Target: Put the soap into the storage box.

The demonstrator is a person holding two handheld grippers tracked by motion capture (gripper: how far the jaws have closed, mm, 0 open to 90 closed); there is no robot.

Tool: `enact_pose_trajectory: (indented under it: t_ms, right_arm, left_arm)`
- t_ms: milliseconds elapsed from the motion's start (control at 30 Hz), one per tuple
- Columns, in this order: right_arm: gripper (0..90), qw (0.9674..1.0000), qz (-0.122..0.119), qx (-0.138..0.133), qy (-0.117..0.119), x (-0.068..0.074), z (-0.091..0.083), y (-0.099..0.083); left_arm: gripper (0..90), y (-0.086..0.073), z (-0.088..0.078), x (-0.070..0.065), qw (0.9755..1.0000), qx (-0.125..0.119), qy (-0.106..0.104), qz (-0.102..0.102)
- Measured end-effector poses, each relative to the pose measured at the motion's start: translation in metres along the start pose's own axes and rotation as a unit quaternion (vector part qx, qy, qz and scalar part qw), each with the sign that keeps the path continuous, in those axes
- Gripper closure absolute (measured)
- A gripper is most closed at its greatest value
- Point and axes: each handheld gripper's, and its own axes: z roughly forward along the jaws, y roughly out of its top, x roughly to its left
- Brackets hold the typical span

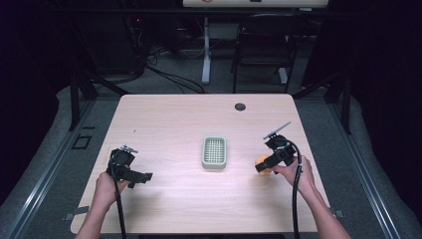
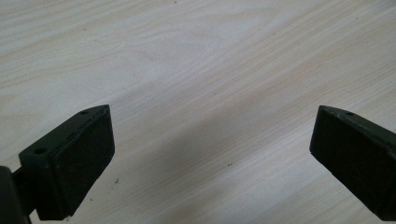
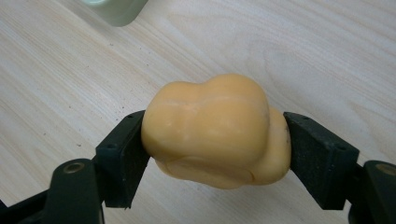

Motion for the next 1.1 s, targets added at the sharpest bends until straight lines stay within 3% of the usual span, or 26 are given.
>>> enact_pose_trajectory:
  t_ms: [200,233,367,600,767,833,933,1100]
  right_arm:
    - [25.6,0.9999,-0.01,0.002,0.001,0.002,-0.001,0.007]
    - [25.6,0.9999,0.001,-0.011,0.004,0.004,0.0,0.007]
    - [25.6,0.9999,-0.012,0.0,0.003,0.004,-0.002,0.013]
    - [25.6,0.9999,-0.013,-0.009,0.002,0.011,-0.002,0.022]
    - [25.6,0.9996,-0.029,-0.003,0.003,0.014,-0.003,0.03]
    - [25.6,0.9997,-0.022,-0.011,0.002,0.017,-0.001,0.031]
    - [25.6,0.9994,-0.035,-0.004,0.002,0.019,-0.001,0.037]
    - [25.6,0.9994,-0.031,-0.014,0.006,0.024,0.002,0.043]
  left_arm:
    - [0.0,0.0,0.0,0.0,1.0,0.001,0.0,0.004]
    - [0.0,0.0,0.0,0.0,1.0,0.0,0.001,0.003]
    - [0.0,0.0,0.0,0.0,1.0,0.0,0.001,0.0]
    - [0.0,0.0,0.0,0.0,1.0,0.0,0.0,0.002]
    - [0.0,0.0,0.0,0.0,1.0,0.0,0.0,0.003]
    - [0.0,0.0,0.0,0.0,1.0,0.0,0.0,0.0]
    - [0.0,0.0,0.0,0.0,1.0,-0.001,0.0,0.0]
    - [0.0,0.0,0.0,0.001,1.0,-0.001,0.0,0.001]
